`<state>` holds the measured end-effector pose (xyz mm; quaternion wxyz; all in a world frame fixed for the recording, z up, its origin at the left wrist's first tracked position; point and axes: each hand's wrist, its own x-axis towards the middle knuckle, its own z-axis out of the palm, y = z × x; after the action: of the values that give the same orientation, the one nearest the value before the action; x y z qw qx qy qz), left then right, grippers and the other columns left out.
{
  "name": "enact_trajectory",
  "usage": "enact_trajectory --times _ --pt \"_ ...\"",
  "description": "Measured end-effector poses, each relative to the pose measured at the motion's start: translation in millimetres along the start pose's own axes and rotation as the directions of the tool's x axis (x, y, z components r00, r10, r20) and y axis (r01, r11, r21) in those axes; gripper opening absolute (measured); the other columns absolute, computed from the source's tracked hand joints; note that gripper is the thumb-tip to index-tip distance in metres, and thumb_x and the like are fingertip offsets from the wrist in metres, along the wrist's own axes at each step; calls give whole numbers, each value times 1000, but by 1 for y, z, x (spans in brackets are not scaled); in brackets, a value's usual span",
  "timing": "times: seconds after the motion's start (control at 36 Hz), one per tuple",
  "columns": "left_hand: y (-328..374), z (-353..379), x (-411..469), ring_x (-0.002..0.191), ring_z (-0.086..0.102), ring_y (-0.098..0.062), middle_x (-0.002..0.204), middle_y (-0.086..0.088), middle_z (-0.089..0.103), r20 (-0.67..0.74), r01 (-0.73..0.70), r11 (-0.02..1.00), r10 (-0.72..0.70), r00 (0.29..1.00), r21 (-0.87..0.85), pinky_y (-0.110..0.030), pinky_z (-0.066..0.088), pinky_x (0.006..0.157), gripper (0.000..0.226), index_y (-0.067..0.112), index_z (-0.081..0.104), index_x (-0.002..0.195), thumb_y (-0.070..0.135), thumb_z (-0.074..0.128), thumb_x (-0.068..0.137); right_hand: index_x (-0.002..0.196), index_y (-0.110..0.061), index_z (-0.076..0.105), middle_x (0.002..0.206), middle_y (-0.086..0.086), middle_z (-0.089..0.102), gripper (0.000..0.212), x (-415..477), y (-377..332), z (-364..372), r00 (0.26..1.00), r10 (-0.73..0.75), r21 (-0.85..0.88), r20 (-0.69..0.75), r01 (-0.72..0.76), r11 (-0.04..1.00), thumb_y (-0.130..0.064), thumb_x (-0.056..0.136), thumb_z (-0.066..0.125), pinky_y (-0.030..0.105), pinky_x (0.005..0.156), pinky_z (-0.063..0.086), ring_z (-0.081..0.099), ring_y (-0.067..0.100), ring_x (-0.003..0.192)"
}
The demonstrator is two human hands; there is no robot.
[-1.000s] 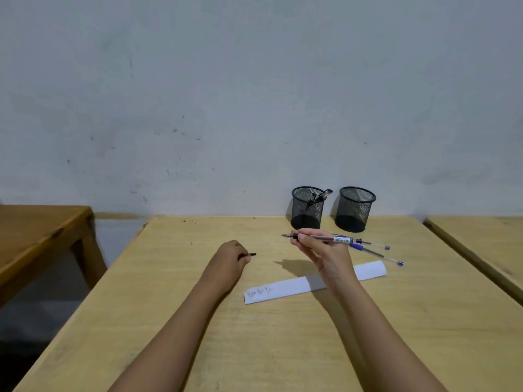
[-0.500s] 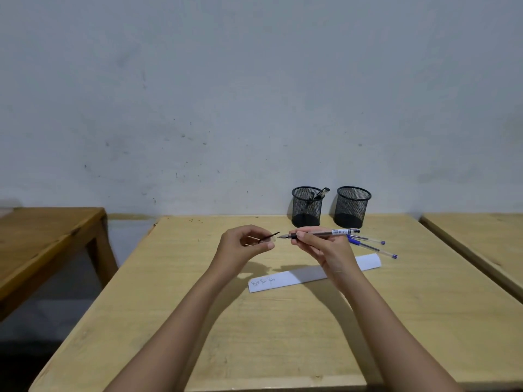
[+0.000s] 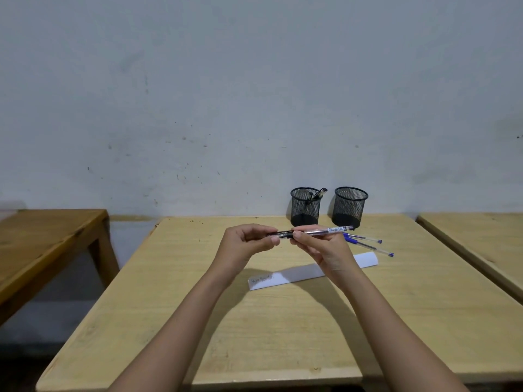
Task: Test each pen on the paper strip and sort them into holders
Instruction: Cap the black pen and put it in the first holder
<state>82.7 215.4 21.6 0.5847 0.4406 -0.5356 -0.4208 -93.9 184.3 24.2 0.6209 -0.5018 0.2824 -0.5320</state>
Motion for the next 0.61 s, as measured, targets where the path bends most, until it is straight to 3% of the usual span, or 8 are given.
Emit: enact_trajectory --times 0.33,0.61 --pt "3 8 5 73 66 -8 76 -4 72 -36 -51 999 51 998 6 -16 53 72 14 8 72 84 0 75 72 83 3 65 67 7 72 11 4 2 2 997 -81 26 -8 81 996 10 75 62 18 65 54 68 16 62" --pt "4 6 11 72 66 -5 73 4 72 -27 -50 998 51 998 30 -15 52 72 14 10 73 84 1 75 73 87 1 67 71 7 71 11 6 0 0 1000 -8 31 10 8 999 6 77 63 17 66 54 70 16 68"
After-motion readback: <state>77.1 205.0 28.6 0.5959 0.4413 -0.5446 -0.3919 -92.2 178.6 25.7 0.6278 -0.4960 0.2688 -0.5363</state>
